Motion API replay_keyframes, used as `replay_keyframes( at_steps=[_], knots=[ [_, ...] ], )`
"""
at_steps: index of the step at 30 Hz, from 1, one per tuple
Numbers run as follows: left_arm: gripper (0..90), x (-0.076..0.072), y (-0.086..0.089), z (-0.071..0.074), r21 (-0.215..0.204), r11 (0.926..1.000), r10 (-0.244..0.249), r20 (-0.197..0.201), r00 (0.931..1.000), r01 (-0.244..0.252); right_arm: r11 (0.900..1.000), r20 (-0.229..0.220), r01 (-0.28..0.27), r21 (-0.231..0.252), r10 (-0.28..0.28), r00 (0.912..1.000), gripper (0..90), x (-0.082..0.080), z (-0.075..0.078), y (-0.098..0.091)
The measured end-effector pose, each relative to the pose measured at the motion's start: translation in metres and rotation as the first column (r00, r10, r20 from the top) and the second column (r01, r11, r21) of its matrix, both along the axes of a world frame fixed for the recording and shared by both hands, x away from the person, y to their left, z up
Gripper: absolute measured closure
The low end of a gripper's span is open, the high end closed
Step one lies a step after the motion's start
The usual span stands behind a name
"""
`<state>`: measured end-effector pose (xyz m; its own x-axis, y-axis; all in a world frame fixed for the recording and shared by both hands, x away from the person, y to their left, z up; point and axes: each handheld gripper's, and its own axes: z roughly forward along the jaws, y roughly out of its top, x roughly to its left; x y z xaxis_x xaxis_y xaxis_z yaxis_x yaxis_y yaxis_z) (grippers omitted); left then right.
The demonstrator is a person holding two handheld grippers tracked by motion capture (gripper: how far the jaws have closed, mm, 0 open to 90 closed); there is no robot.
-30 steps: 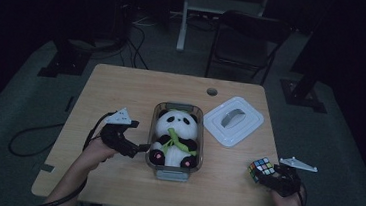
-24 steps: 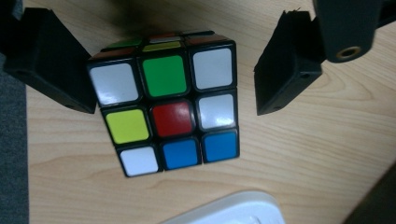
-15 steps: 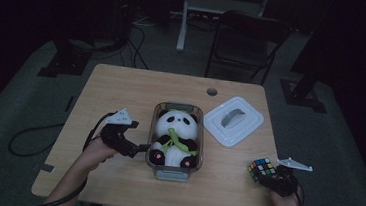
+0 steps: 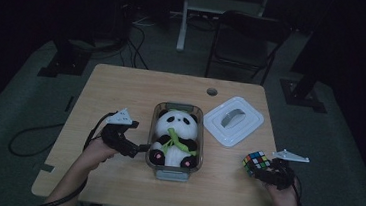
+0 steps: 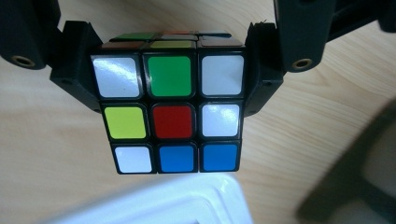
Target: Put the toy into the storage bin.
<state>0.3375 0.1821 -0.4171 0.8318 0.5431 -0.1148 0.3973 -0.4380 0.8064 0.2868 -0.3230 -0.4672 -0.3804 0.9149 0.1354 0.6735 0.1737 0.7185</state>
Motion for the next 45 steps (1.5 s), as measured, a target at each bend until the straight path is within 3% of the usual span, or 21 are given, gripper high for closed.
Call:
replay_keyframes(
  at_steps=[7,10,11,12,13,15,17,21,22,23,24,25,27,30,31,33,34,35,36,39,45],
  knots=[
    [0.9,0.0,0.0,-0.001,0.006,1.0,-0.001,0.0,1.0,0.001,0.994,0.059,-0.11,-0.006,0.11,0.9922,33.6,0.006,0.03,0.026],
    [0.9,0.0,0.0,-0.001,0.004,1.0,0.0,-0.001,1.0,0.0,0.9857,0.085,-0.168,-0.016,0.168,0.9821,33.6,0.01,0.046,0.042],
    [0.9,-0.001,0.001,0.0,0.002,1.0,0.0,0.0,1.0,0.0,0.977,0.103,-0.213,-0.008,0.213,0.9717,33.6,0.012,0.055,0.053],
    [0.9,-0.001,0.001,0.0,0.002,1.0,0.0,0.0,1.0,0.0,0.977,0.103,-0.213,-0.008,0.213,0.9717,33.6,0.012,0.055,0.053],
    [0.9,-0.001,0.001,0.0,-0.002,1.0,-0.004,0.0,1.0,0.004,0.9671,0.125,-0.254,-0.004,0.253,0.9595,33.6,0.014,0.064,0.065],
    [0.9,-0.001,0.001,0.001,-0.001,1.0,-0.004,0.0,1.0,0.004,0.9614,0.133,-0.275,-0.001,0.273,0.9528,33.6,0.014,0.068,0.07],
    [0.9,-0.001,0.001,0.0,0.002,1.0,-0.004,-0.001,1.0,0.004,0.9434,0.153,-0.331,0.013,0.326,0.933,33.6,0.017,0.078,0.086],
    [0.9,-0.001,0.0,0.0,0.007,1.0,-0.007,-0.001,1.0,0.007,0.918,0.166,-0.397,-0.002,0.391,0.9051,33.6,0.02,0.089,0.11],
    [0.9,-0.001,0.0,0.0,0.007,1.0,-0.007,-0.001,1.0,0.007,0.918,0.166,-0.397,-0.002,0.391,0.9051,33.6,0.02,0.089,0.11],
    [0.9,-0.001,0.0,0.001,0.004,1.0,-0.008,-0.003,1.0,0.008,0.9002,0.171,-0.435,-0.009,0.43,0.8863,33.6,0.022,0.093,0.123],
    [0.9,-0.001,0.0,0.001,0.004,0.9999,-0.009,-0.001,1.0,0.009,0.8925,0.172,-0.451,-0.01,0.446,0.8784,33.6,0.023,0.094,0.127],
    [0.9,-0.001,0.0,0.001,0.004,0.9999,-0.009,-0.001,1.0,0.009,0.8925,0.172,-0.451,-0.01,0.446,0.8784,33.6,0.023,0.094,0.127],
    [0.9,-0.001,0.0,0.002,0.003,0.9999,-0.011,0.001,0.9999,0.011,0.8636,0.174,-0.504,-0.01,0.498,0.8496,33.6,0.025,0.097,0.145],
    [0.9,-0.001,0.0,0.002,0.004,0.9999,-0.01,0.001,0.9999,0.01,0.8538,0.173,-0.521,-0.009,0.514,0.8402,33.6,0.025,0.097,0.152],
    [0.9,-0.002,0.0,0.003,0.013,0.9998,-0.018,0.002,0.9998,0.018,0.8261,0.153,-0.563,-0.028,0.56,0.8142,33.5,0.028,0.096,0.172],
    [0.9,-0.002,0.0,0.003,0.011,0.9997,-0.022,0.002,0.9998,0.022,0.8058,0.138,-0.591,-0.039,0.59,0.7955,33.6,0.028,0.094,0.183],
    [0.9,-0.002,0.0,0.003,0.011,0.9997,-0.022,0.002,0.9998,0.022,0.8058,0.138,-0.591,-0.039,0.59,0.7955,33.6,0.028,0.094,0.183],
    [0.9,-0.003,0.0,0.003,0.012,0.9997,-0.022,0.003,0.9998,0.022,0.7816,0.125,-0.622,-0.045,0.622,0.7727,33.6,0.028,0.092,0.193],
    [0.9,-0.003,0.0,0.003,0.009,0.9997,-0.025,0.002,0.9997,0.025,0.7703,0.119,-0.636,-0.048,0.636,0.762,33.6,0.028,0.09,0.198],
    [0.9,-0.003,0.0,0.004,0.009,0.9997,-0.024,0.003,0.9997,0.024,0.7565,0.104,-0.652,-0.055,0.653,0.7498,33.6,0.028,0.087,0.205],
    [0.9,-0.003,-0.001,0.004,0.009,0.9996,-0.027,0.003,0.9996,0.027,0.7419,0.095,-0.669,-0.051,0.67,0.7362,33.6,0.023,0.086,0.206]
  ],
)
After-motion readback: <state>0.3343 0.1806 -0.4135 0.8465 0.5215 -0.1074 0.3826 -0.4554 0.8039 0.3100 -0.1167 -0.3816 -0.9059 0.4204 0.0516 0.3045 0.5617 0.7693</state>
